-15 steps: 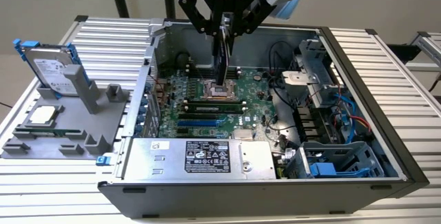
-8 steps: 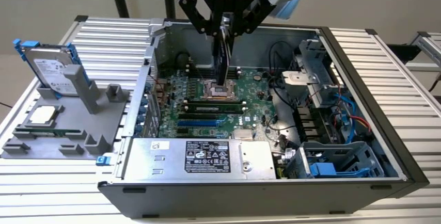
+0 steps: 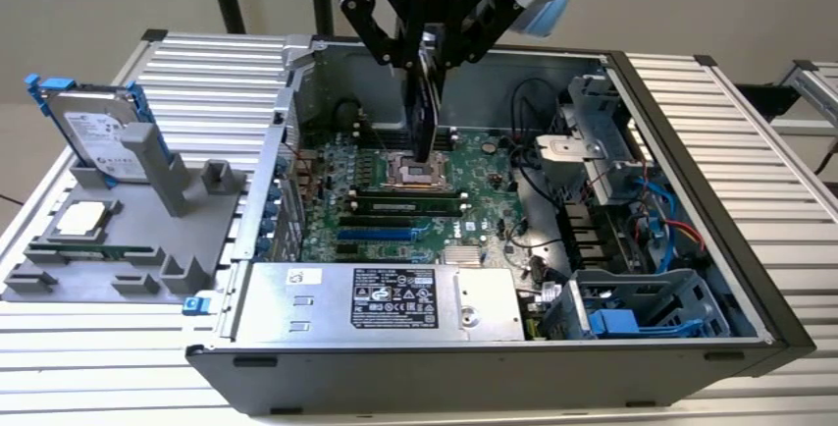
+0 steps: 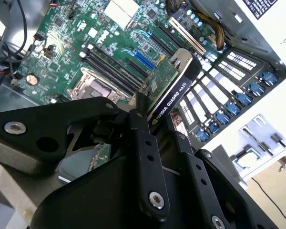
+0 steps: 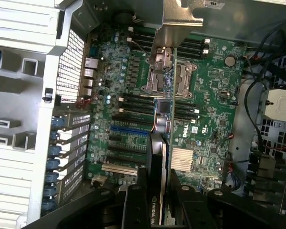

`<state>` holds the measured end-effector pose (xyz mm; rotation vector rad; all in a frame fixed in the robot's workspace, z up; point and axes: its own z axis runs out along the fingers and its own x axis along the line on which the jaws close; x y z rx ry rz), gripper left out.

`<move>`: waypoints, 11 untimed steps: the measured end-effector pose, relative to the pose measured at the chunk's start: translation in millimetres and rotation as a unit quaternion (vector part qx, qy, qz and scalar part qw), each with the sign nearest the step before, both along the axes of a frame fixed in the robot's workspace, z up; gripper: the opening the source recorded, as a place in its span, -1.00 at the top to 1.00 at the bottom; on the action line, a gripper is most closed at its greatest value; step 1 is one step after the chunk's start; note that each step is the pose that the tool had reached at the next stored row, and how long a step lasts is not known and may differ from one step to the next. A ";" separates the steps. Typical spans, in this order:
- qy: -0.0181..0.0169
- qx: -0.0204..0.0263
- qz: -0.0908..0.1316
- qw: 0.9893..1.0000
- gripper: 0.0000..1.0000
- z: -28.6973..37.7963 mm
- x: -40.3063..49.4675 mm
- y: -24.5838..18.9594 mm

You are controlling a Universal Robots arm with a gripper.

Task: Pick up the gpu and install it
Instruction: 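Insert the gpu into the slot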

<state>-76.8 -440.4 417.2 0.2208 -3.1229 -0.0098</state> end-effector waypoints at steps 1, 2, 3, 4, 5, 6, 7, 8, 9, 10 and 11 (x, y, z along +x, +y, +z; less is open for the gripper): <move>0.000 0.000 0.002 1.000 1.00 0.1 0.0 0.0; 0.000 0.000 0.005 1.000 1.00 0.2 0.0 0.0; 0.000 0.000 0.007 1.000 1.00 0.2 0.0 0.0; 0.000 0.000 0.009 1.000 1.00 0.3 0.0 0.0; 0.000 0.000 0.011 1.000 1.00 0.4 0.0 0.0; 0.000 0.000 0.014 1.000 1.00 0.4 0.0 0.0; 0.000 0.000 0.016 1.000 1.00 0.5 0.0 0.0; 0.000 0.000 0.018 1.000 1.00 0.5 0.0 0.0; 0.000 0.000 0.021 1.000 1.00 0.6 0.0 0.0; 0.000 0.000 0.023 1.000 1.00 0.7 0.0 0.0; 0.000 0.000 0.025 1.000 1.00 0.8 0.0 0.0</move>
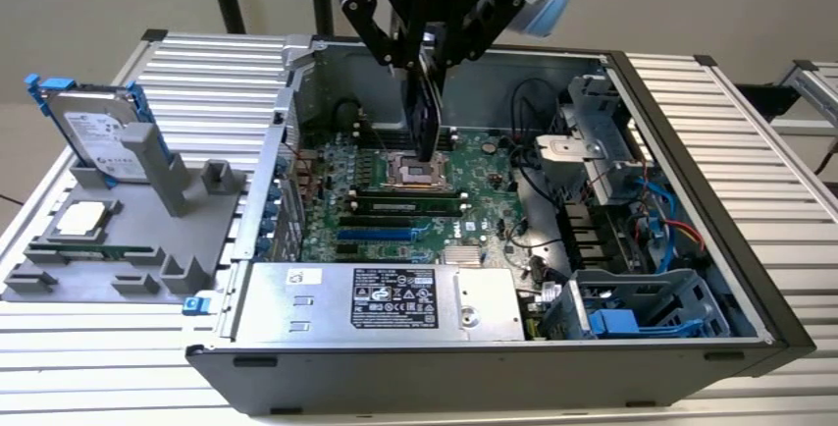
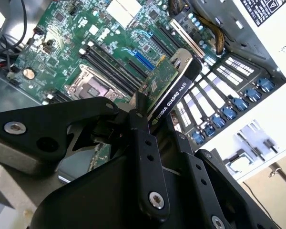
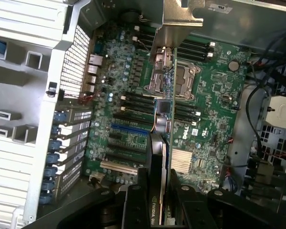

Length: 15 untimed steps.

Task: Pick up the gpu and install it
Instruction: 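Insert the gpu into the slot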

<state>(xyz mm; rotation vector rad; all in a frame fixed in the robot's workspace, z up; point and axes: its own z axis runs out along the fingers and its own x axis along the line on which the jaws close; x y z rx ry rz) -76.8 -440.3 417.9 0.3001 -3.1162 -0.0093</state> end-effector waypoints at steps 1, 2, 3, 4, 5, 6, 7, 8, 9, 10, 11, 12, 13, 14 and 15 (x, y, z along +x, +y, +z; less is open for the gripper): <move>0.000 0.000 0.002 1.000 1.00 0.1 0.0 0.0; 0.000 0.000 0.005 1.000 1.00 0.1 0.0 0.0; 0.000 0.000 0.007 1.000 1.00 0.2 0.0 0.0; 0.000 0.000 0.009 1.000 1.00 0.3 0.0 0.0; 0.000 0.000 0.012 1.000 1.00 0.3 0.0 0.0; 0.000 0.000 0.014 1.000 1.00 0.4 0.0 0.0; 0.000 0.000 0.017 1.000 1.00 0.4 0.0 0.0; 0.000 0.000 0.019 1.000 1.00 0.5 0.0 0.0; 0.000 0.000 0.021 1.000 1.00 0.6 0.0 0.0; 0.000 0.000 0.024 1.000 1.00 0.6 0.0 0.0; 0.000 0.000 0.026 1.000 1.00 0.7 0.0 0.0; 0.000 0.000 0.029 1.000 1.00 0.7 0.0 0.0; 0.000 0.000 0.031 1.000 1.00 0.8 0.0 0.0; 0.000 0.000 0.034 0.999 1.00 0.8 0.0 0.0; 0.000 0.000 0.036 0.999 1.00 0.9 0.0 0.0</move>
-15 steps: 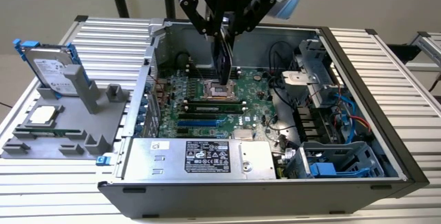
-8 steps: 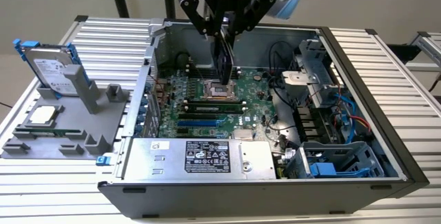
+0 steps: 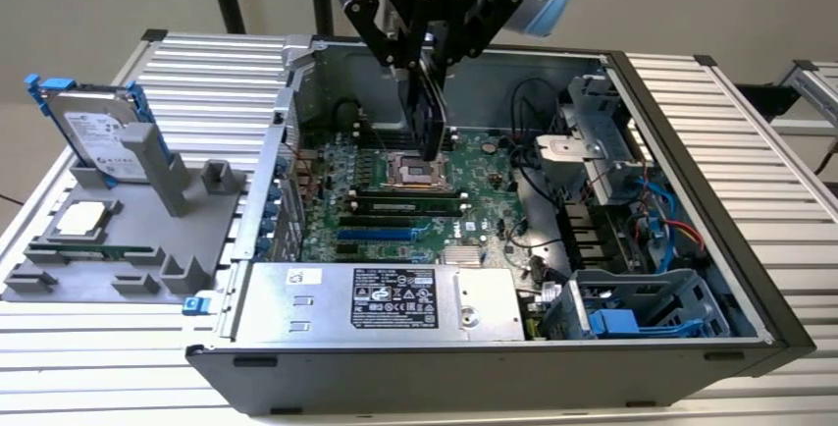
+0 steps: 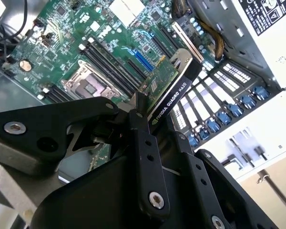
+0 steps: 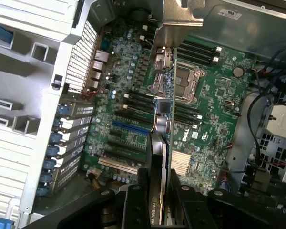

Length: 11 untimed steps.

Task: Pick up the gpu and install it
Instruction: 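Insert the gpu into the slot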

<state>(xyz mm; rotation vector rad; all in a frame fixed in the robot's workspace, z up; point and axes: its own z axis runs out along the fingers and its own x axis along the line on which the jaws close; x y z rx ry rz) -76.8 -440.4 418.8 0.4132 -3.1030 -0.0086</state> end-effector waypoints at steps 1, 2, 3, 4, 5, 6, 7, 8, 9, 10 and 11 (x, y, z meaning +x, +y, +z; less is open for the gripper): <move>0.000 0.000 0.003 1.000 1.00 0.0 0.0 0.0; 0.000 0.000 0.005 1.000 1.00 0.1 0.0 0.0; 0.000 0.000 0.008 1.000 1.00 0.1 0.0 0.0; 0.000 0.000 0.010 1.000 1.00 0.2 0.0 0.0; 0.000 0.000 0.013 1.000 1.00 0.2 0.0 0.0; 0.000 0.000 0.016 1.000 1.00 0.3 0.0 0.0; 0.000 0.000 0.019 1.000 1.00 0.3 0.0 0.0; 0.000 0.000 0.021 1.000 1.00 0.4 0.0 0.0; 0.000 0.000 0.024 1.000 1.00 0.4 0.0 0.0; 0.000 0.000 0.027 1.000 1.00 0.5 0.0 0.0; 0.000 0.000 0.029 1.000 1.00 0.5 0.0 0.0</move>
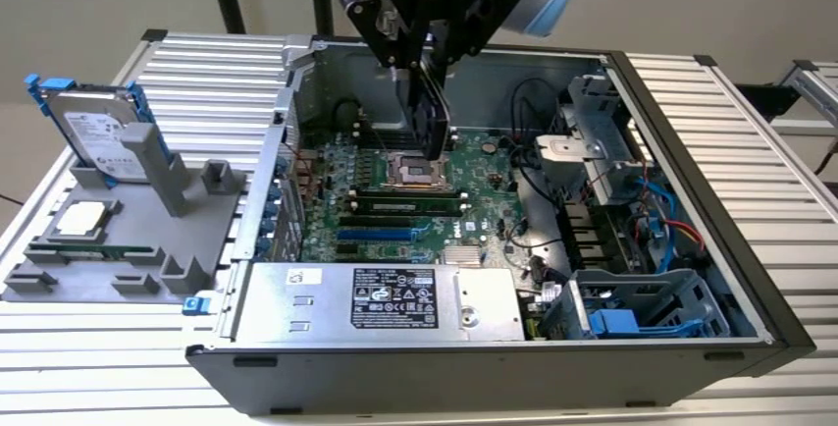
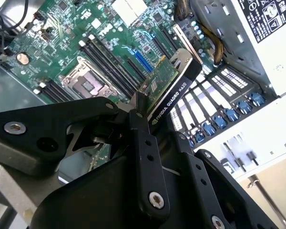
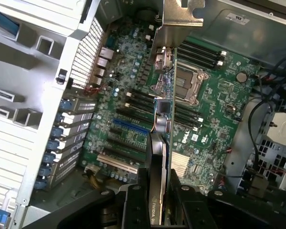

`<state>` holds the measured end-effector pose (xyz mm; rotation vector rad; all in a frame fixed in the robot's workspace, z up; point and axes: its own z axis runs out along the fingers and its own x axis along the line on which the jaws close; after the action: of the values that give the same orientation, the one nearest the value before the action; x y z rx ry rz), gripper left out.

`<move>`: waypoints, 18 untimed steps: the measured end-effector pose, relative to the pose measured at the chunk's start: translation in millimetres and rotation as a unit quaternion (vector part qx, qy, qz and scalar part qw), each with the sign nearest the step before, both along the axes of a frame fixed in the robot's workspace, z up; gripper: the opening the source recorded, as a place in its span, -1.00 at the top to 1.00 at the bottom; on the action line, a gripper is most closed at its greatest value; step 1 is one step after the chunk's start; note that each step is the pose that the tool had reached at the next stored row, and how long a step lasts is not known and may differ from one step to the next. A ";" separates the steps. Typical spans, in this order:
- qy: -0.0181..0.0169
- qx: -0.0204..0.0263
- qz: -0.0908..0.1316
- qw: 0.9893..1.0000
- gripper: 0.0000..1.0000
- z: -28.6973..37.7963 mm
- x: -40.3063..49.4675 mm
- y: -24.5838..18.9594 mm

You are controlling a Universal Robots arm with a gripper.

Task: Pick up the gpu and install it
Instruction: 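Insert the gpu into the slot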

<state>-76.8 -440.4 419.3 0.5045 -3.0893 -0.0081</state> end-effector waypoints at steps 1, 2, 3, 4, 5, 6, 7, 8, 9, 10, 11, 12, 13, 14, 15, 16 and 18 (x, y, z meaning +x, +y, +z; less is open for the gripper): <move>0.000 0.000 0.003 1.000 1.00 0.0 0.0 0.0; 0.000 0.000 0.005 1.000 1.00 0.1 0.0 0.0; 0.000 0.000 0.008 1.000 1.00 0.1 0.0 0.0; 0.000 0.000 0.011 1.000 1.00 0.2 0.0 0.0; 0.000 0.000 0.013 1.000 1.00 0.2 0.0 0.0; 0.000 0.000 0.016 1.000 1.00 0.3 0.0 0.0; 0.000 0.000 0.018 1.000 1.00 0.3 0.0 0.0; 0.000 0.000 0.021 1.000 1.00 0.4 0.0 0.0; 0.000 0.000 0.024 1.000 1.00 0.4 0.0 0.0; 0.000 0.000 0.026 1.000 1.00 0.5 0.0 0.0; 0.000 0.000 0.029 1.000 1.00 0.5 0.0 0.0; 0.000 0.000 0.032 0.999 1.00 0.6 0.0 0.0; 0.000 0.000 0.034 0.999 1.00 0.7 0.0 0.0; 0.000 0.000 0.037 0.999 1.00 0.7 0.0 0.0; 0.000 0.000 0.039 0.999 1.00 0.8 0.0 0.0; 0.000 0.000 0.042 0.999 1.00 0.8 0.0 0.0; 0.000 0.000 0.047 0.999 1.00 0.9 -0.1 0.0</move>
<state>-76.9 -440.3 420.2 0.6493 -3.0618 -0.0073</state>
